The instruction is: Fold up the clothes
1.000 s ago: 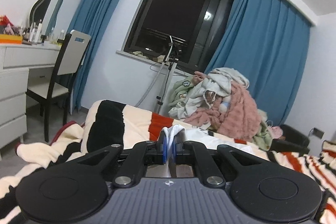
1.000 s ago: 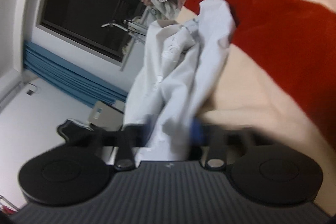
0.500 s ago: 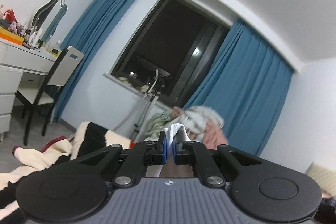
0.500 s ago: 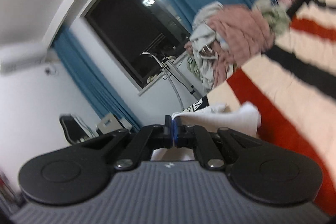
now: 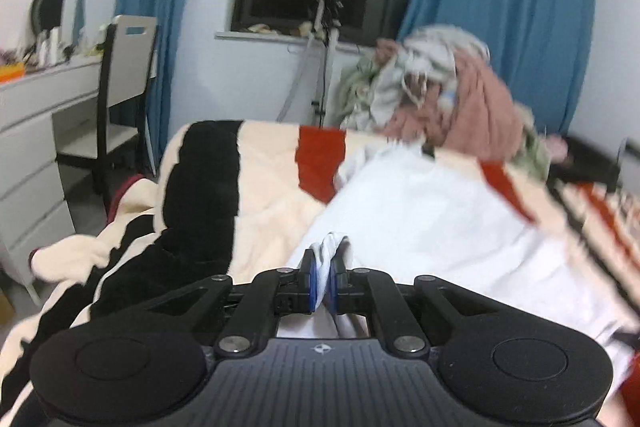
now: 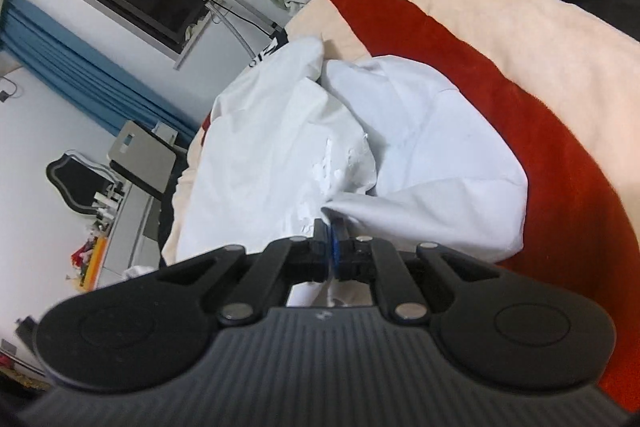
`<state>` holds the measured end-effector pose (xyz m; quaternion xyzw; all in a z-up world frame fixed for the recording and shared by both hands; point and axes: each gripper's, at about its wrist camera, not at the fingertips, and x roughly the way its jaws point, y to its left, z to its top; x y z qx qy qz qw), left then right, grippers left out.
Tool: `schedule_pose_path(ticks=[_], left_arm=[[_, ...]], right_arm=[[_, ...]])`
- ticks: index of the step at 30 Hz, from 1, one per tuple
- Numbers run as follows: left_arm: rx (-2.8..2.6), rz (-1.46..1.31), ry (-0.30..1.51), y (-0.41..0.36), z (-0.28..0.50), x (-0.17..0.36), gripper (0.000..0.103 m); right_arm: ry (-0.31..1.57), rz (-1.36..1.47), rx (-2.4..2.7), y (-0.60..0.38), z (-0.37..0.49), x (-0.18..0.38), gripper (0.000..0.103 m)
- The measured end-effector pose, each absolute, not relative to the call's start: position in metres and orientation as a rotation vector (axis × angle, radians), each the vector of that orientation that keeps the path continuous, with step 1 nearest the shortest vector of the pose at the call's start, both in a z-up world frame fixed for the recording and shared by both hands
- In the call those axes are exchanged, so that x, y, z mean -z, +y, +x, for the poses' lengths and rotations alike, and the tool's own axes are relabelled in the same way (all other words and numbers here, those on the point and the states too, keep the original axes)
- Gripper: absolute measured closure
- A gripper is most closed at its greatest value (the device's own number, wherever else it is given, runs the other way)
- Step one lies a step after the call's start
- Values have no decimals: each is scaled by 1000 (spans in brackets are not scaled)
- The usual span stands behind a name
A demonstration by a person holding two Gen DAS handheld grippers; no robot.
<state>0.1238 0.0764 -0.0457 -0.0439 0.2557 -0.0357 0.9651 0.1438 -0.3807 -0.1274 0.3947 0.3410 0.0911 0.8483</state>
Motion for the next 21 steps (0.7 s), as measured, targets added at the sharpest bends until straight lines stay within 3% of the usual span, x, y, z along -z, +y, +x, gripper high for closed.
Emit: schedule_pose_path(ticks=[11, 21], left_arm=[[76, -140, 499, 87, 166, 65, 96], [-13, 22, 547, 60, 199, 82, 96]], right_arm=[[645, 838, -212, -377, 130, 129, 95], [602, 793, -209, -370, 119, 124, 95]])
